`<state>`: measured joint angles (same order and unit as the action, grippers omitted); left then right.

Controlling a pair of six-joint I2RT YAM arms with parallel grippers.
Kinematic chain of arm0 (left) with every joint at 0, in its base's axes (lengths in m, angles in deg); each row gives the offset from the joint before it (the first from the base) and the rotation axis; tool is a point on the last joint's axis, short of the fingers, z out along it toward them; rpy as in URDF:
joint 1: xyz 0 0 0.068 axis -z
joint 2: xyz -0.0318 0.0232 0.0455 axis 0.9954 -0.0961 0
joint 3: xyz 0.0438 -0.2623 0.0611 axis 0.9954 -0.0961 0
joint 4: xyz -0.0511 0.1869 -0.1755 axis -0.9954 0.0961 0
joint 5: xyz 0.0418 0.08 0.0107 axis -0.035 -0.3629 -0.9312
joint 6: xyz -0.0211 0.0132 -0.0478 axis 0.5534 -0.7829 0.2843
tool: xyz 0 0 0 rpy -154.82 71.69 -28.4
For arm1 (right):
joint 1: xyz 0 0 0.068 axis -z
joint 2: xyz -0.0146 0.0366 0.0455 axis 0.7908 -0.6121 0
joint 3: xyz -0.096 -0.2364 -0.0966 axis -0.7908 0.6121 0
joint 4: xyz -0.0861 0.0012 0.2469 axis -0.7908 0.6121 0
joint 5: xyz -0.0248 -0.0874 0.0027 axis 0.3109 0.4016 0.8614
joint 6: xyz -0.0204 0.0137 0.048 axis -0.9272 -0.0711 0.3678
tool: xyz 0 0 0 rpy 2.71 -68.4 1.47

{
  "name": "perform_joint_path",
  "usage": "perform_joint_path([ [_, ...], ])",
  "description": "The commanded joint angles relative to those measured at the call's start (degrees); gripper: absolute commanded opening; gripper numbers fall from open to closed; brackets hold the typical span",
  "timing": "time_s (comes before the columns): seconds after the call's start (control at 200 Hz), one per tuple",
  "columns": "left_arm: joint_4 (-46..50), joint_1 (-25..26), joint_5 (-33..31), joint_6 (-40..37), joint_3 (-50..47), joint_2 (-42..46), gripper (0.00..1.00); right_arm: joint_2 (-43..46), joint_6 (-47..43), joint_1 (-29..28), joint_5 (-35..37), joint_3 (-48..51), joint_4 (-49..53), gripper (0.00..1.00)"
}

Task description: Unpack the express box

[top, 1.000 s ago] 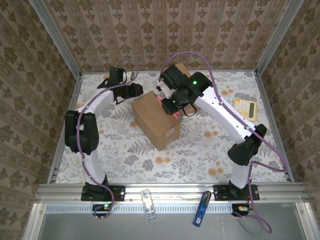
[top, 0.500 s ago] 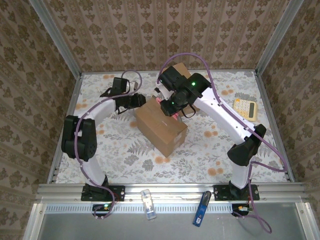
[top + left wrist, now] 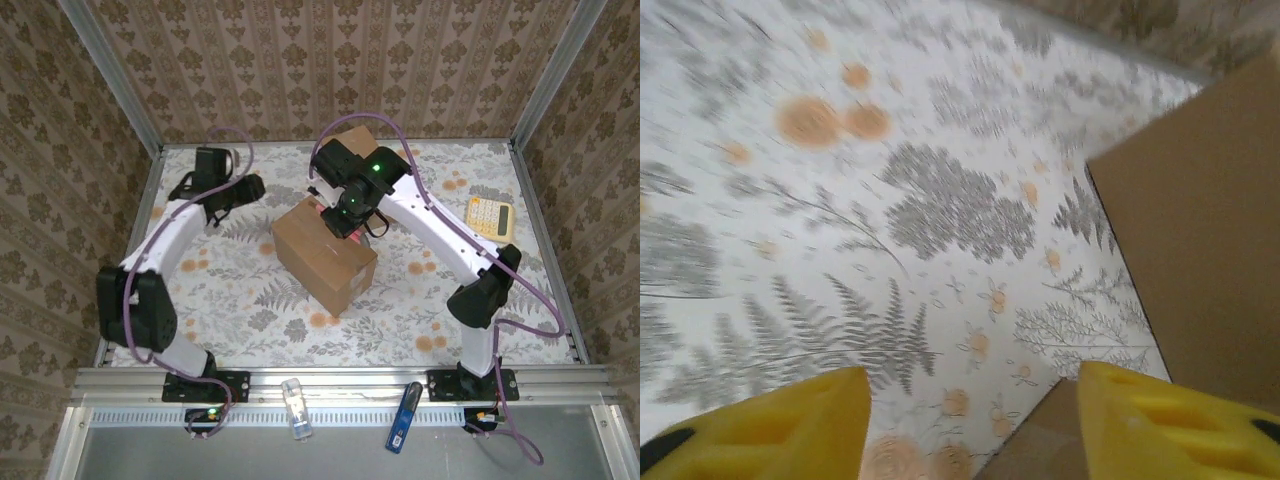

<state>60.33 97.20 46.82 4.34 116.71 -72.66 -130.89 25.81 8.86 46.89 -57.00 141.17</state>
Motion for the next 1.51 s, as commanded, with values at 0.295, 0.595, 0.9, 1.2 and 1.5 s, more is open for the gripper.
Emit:
perform_joint_path([
  [0.295, -1.5, 7.8, 9.0, 14.2, -16.7, 19.5, 0.73, -7.3, -2.3, -0.8, 0.1, -9.5, 3.3, 0.0],
  [0.595, -8.7, 9.3, 10.4, 20.8, -20.2, 16.5, 0.76, -11.0, -2.3, -1.7, 2.6, -14.8, 5.4, 0.0],
  [0.9, -12.3, 10.6, 13.0, 25.3, -23.3, 16.7, 0.78, -11.9, -2.3, -1.9, 2.9, -14.8, 5.1, 0.0],
  [1.2, -15.3, 13.0, 13.4, 30.7, -27.6, 18.7, 0.81, -11.9, -2.8, -2.0, 3.6, -14.8, 5.0, 0.0],
  [1.5, -21.6, 15.9, 13.3, 34.5, -31.6, 18.0, 0.82, -11.9, -3.0, -2.1, 3.2, -14.4, 4.6, 0.0],
])
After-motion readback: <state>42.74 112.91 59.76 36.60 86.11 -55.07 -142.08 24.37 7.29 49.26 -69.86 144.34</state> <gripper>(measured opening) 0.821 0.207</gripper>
